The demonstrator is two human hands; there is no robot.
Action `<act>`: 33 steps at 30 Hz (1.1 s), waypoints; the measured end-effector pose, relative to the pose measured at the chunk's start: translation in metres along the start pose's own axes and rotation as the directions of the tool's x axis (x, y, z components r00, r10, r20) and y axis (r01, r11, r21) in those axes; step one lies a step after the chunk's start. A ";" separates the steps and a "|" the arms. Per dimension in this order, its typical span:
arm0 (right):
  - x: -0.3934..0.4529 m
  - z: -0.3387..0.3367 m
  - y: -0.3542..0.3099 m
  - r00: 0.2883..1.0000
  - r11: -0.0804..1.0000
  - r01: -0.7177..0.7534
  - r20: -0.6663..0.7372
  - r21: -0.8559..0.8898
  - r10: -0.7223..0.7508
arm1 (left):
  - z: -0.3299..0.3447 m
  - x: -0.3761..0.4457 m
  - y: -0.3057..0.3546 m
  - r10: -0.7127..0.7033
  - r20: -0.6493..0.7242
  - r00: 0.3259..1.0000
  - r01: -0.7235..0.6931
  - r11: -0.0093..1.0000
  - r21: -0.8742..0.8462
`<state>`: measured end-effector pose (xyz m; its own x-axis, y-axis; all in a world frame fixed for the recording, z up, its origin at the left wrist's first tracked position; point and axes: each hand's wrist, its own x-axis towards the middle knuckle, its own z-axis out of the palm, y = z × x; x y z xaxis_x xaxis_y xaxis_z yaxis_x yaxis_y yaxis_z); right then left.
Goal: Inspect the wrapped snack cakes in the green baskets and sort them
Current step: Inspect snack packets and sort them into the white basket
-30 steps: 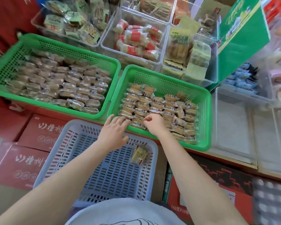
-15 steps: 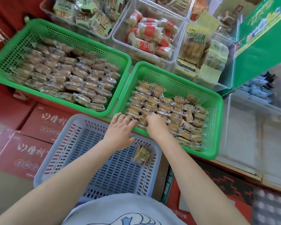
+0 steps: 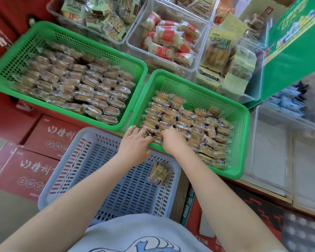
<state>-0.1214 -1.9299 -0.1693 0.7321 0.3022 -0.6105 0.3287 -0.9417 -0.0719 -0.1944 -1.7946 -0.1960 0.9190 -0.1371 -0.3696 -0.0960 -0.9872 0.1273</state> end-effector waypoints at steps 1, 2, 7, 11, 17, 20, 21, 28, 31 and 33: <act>-0.001 0.001 0.000 1.000 1.000 0.000 0.006 0.023 0.000 | 0.001 0.001 0.000 -0.003 0.005 1.000 0.003 1.000 0.003; -0.003 0.002 0.000 1.000 0.999 0.002 0.007 0.046 -0.003 | 0.001 0.002 0.000 -0.006 0.010 1.000 0.006 1.000 0.002; -0.013 0.001 0.009 1.000 0.979 0.013 -0.010 0.204 -0.011 | -0.006 0.006 -0.003 -0.006 0.070 0.998 0.007 1.000 -0.010; -0.022 -0.007 0.019 0.999 0.908 -0.029 0.043 0.418 0.013 | -0.008 0.005 -0.006 0.015 0.086 0.996 -0.015 1.000 0.007; -0.059 -0.021 0.027 0.983 0.738 0.116 -0.182 0.664 0.009 | -0.011 0.005 -0.009 0.007 0.108 0.994 0.002 0.997 -0.084; -0.086 -0.028 0.037 0.964 0.523 0.157 -0.246 0.838 0.105 | -0.027 -0.006 -0.006 -0.023 0.031 0.999 0.034 0.913 -0.406; -0.094 -0.030 0.039 0.960 0.416 0.164 -0.242 0.894 0.142 | -0.037 -0.012 -0.003 -0.118 -0.018 0.993 0.080 0.771 -0.632; -0.130 -0.036 0.026 0.979 -0.269 0.190 -0.162 0.944 0.121 | -0.097 -0.056 0.027 -0.056 0.172 0.984 0.131 -0.432 -0.892; -0.140 -0.036 0.023 0.980 -0.217 0.190 -0.172 0.958 0.099 | -0.102 -0.069 0.030 -0.018 0.126 0.992 0.104 -0.462 -0.881; -0.146 -0.034 0.021 0.978 -0.141 0.201 -0.192 0.969 0.077 | -0.105 -0.076 0.029 0.022 0.112 0.994 0.108 -0.477 -0.872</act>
<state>-0.2010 -1.9889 -0.0551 0.8560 0.2516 -0.4516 -0.4774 0.0499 -0.8773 -0.2272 -1.8044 -0.0670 0.8683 -0.1669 -0.4671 0.4790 0.5269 0.7021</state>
